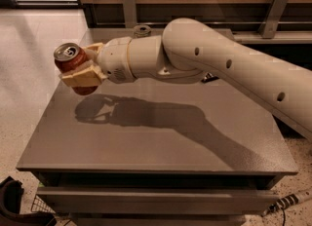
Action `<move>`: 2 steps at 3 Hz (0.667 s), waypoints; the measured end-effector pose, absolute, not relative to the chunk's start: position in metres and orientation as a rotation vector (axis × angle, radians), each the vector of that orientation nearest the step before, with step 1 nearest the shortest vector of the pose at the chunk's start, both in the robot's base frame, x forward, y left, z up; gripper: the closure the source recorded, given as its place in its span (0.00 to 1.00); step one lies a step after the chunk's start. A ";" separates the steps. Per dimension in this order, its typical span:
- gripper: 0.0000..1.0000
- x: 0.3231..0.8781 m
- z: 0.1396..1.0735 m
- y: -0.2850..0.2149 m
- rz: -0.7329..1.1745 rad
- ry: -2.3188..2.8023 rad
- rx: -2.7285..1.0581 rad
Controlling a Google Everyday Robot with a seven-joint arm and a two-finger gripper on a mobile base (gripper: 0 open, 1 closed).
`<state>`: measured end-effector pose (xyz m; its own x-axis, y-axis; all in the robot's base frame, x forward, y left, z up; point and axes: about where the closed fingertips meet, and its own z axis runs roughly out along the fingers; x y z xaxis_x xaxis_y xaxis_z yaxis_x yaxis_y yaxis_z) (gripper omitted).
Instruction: Pick coke can
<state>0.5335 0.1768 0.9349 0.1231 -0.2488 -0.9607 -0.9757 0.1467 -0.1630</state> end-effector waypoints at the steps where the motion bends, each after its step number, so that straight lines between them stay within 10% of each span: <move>1: 1.00 0.526 0.977 0.172 0.801 1.294 -1.345; 2: 1.00 0.518 1.009 0.169 0.764 1.250 -1.362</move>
Offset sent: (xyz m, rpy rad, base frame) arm -0.0206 -0.0154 0.1110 -0.0059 -0.1814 0.0054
